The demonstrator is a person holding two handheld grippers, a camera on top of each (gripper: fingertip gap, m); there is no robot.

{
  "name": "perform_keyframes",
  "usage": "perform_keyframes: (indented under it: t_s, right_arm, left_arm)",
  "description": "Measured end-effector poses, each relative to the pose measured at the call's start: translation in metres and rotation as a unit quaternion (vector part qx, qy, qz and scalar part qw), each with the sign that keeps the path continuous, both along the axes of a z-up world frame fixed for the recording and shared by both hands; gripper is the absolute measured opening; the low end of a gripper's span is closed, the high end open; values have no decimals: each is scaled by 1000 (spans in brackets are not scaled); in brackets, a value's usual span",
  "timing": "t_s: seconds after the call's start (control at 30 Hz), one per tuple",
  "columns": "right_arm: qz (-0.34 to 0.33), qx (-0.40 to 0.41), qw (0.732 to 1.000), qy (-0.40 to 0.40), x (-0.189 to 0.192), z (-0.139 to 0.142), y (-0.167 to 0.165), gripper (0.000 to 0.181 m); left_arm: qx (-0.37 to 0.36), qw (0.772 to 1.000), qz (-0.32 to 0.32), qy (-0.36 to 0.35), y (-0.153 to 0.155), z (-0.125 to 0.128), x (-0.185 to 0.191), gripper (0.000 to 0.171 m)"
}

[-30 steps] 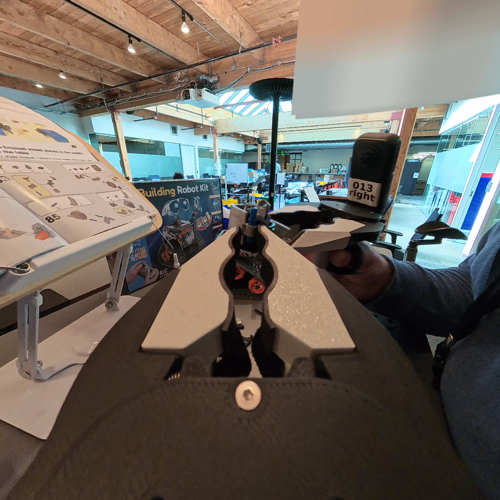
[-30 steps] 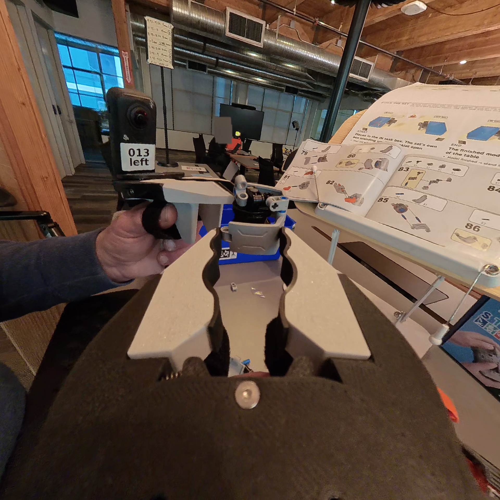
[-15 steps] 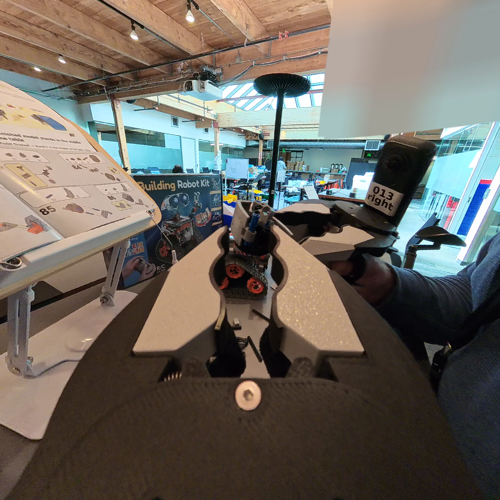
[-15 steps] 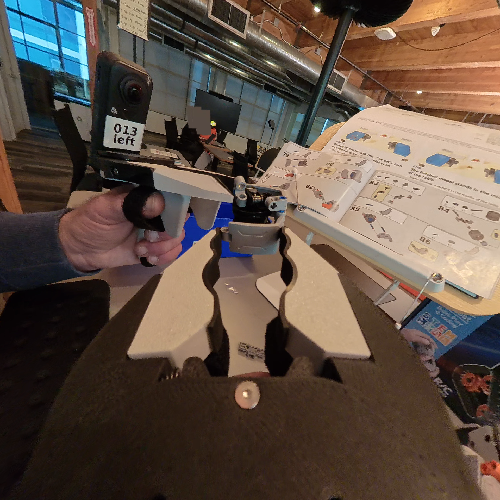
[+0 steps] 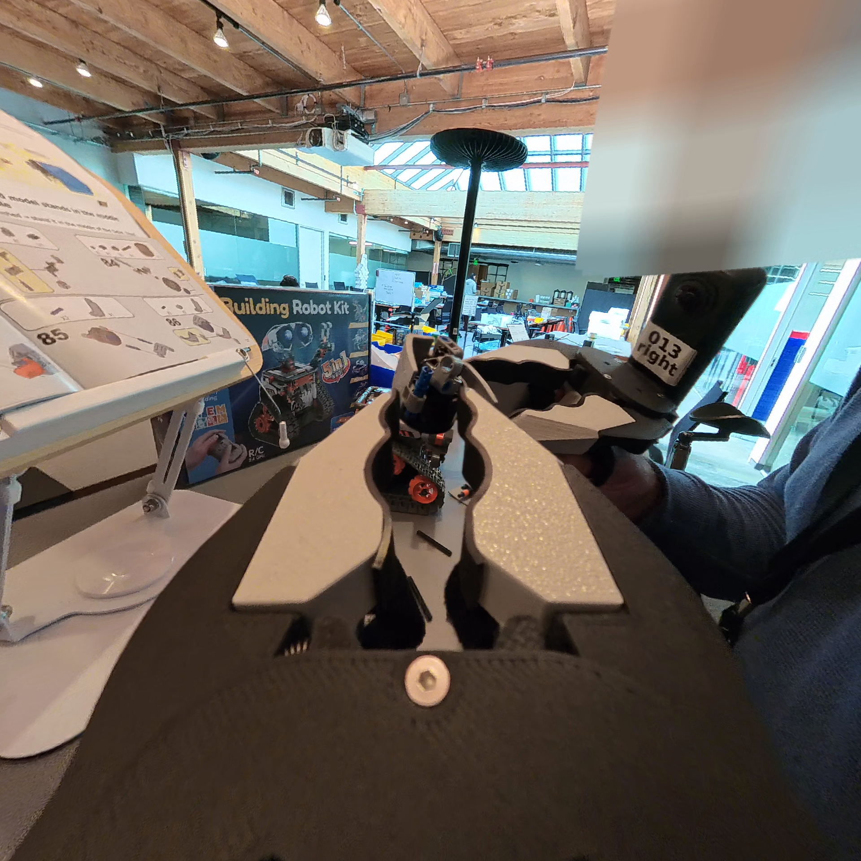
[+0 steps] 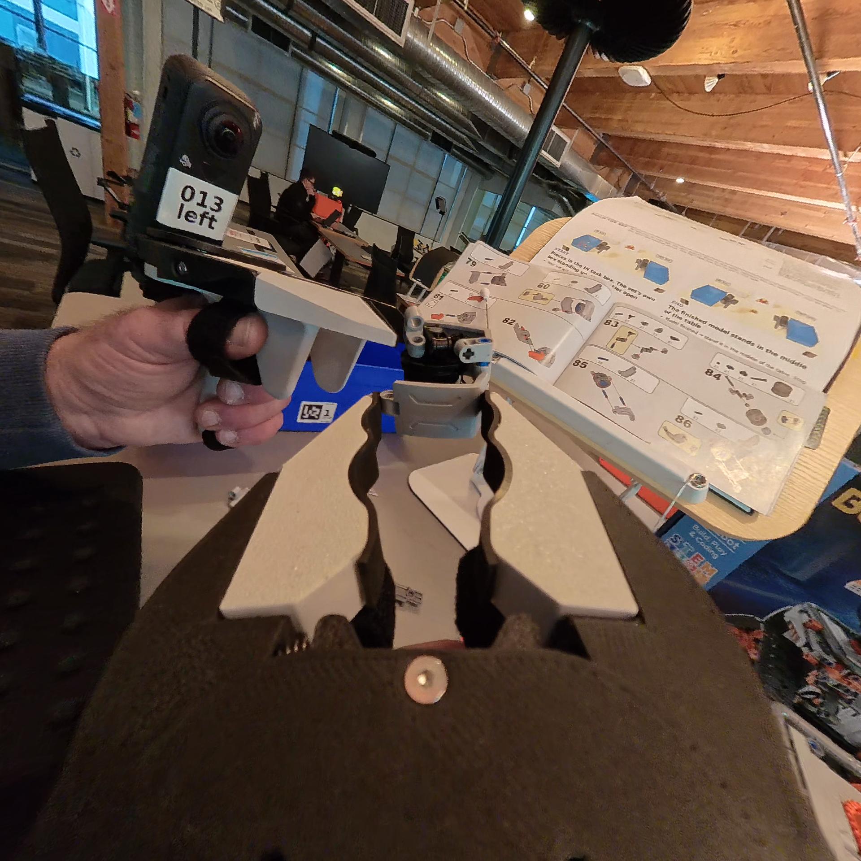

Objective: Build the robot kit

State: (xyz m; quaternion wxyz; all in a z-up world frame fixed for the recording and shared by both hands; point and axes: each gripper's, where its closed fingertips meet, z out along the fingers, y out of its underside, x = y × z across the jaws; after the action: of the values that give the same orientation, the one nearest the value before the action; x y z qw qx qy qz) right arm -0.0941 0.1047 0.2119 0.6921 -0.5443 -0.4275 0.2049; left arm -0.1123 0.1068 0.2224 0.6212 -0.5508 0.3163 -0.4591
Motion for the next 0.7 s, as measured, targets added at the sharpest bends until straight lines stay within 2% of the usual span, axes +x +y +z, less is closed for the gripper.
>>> perform_keyframes:
  t_s: [0.13, 0.27, 0.5, 0.7]
  right_arm:
    - [-45, 51, 997, -40, 2, -1, 3, 41]
    - [-78, 97, 989, -84, -1, -3, 2, 41]
    - [-100, 183, 967, -145, -8, -4, -6, 40]
    - [-91, 178, 971, -132, -7, -2, -8, 41]
  left_arm:
    - [-50, 999, -14, -13, 3, -9, 2, 37]
    - [-130, 988, -66, -50, 1, -18, 11, 45]
    - [-176, 964, -143, -135, -4, -7, 14, 39]
    - [-176, 960, -150, -157, -3, -5, 15, 37]
